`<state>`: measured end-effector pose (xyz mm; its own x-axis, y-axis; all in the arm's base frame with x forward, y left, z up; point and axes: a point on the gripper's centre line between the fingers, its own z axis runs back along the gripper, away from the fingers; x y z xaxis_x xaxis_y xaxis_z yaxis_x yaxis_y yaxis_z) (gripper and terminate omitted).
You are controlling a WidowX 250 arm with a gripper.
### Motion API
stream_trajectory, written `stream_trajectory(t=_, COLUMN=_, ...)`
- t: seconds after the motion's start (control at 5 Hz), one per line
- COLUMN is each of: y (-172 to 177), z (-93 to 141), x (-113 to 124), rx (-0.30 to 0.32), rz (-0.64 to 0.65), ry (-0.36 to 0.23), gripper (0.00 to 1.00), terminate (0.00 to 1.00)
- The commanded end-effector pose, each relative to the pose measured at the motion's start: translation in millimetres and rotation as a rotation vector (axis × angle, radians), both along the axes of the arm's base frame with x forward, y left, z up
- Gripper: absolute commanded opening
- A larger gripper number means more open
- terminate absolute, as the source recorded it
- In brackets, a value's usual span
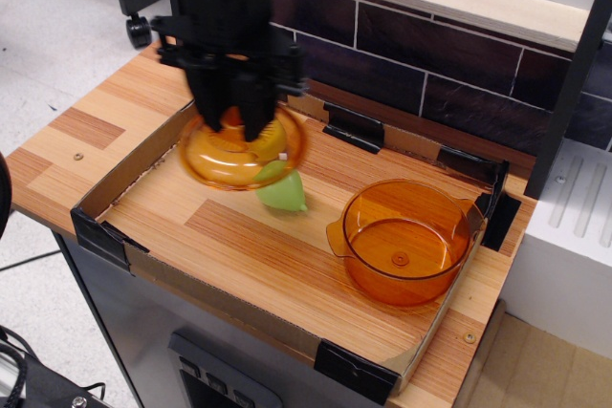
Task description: Put lid on pot
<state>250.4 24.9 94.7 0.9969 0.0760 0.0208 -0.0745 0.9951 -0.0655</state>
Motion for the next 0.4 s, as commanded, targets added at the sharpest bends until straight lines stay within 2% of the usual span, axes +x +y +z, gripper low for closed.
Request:
stream_trajectory(t=0.0, y=-49.2, z=21.8, x=20.7, rx=-0.028, rz=-0.022, ry=-0.098, gripper=0.0, terminate=0.0)
stream_trajectory(t=0.2, y=-72.3, z=14.4, x=26.6, rx=-0.005, rz=-0.027, ry=-0.088, gripper=0.0, terminate=0.0)
